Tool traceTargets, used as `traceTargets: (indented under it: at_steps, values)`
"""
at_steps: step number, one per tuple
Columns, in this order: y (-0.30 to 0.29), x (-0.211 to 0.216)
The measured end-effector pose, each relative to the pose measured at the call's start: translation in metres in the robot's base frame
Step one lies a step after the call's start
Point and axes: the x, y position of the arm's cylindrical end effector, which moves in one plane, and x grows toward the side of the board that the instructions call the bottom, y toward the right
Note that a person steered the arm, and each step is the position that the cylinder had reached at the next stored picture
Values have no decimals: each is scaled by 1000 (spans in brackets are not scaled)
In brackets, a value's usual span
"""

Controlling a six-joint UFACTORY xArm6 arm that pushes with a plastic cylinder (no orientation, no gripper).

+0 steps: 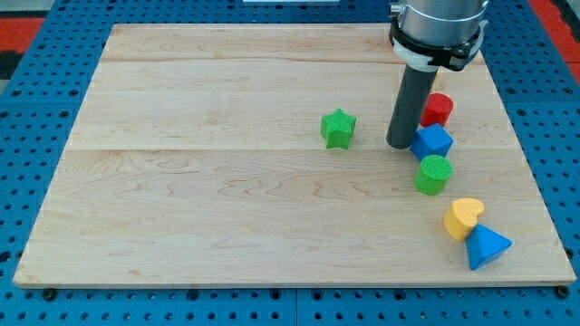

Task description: Nudge the green star down a bit

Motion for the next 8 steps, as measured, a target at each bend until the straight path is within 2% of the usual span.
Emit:
traceTargets:
  at_steps: [2, 4, 6, 7, 8]
  values:
    - [31, 0]
    - [-17, -14]
    - [-38, -72]
    - [-92, -78]
    - [-100, -62]
